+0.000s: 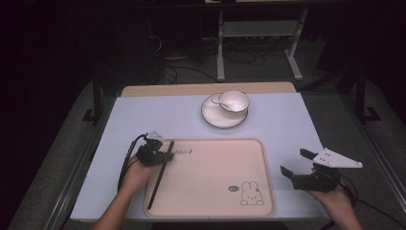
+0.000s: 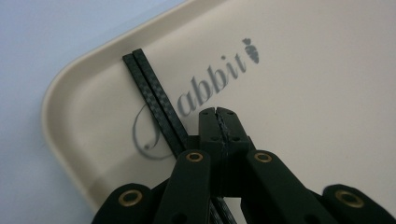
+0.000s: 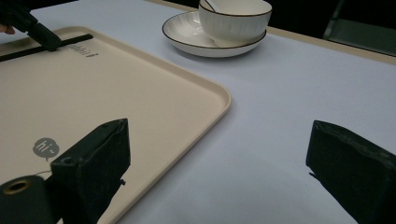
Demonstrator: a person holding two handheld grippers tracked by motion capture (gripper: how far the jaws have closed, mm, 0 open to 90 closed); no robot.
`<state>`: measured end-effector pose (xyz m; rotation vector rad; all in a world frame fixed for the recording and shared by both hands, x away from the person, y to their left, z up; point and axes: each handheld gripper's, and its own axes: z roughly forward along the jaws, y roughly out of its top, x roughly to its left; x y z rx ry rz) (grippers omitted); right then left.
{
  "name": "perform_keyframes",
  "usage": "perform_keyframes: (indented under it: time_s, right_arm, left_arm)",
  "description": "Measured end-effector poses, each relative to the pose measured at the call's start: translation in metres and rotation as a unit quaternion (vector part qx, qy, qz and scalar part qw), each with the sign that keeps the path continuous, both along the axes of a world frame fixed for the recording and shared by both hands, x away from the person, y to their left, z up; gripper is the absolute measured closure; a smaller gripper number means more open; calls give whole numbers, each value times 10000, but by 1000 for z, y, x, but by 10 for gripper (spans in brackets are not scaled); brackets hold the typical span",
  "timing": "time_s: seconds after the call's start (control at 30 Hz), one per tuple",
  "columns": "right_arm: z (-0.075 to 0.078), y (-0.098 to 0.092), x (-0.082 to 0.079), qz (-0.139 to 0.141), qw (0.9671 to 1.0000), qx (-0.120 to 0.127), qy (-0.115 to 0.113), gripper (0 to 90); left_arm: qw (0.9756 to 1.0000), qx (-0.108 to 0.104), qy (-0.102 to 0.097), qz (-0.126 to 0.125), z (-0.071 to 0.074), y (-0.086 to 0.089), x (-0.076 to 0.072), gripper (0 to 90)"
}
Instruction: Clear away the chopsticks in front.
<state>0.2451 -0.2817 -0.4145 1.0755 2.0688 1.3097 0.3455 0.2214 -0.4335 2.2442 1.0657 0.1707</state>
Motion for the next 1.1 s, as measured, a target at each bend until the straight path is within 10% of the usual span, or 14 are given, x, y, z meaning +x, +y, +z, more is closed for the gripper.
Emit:
perform_keyframes:
  time_s: [0.57,0.9,1.1]
  right_arm:
    - [0,1,0,29,10000,-13,0,57]
    - [1,7,0,163,9999,-25,11,57]
    - [5,11,-2,213,9997,54,-48,57]
  left_arm:
    - [9998,-89,-12,164,2,15,-4,866]
    - [9966,-427,-690,-116,26,22,-25,428]
    - [9896,-636,-1290,-35,35,40,-48,264]
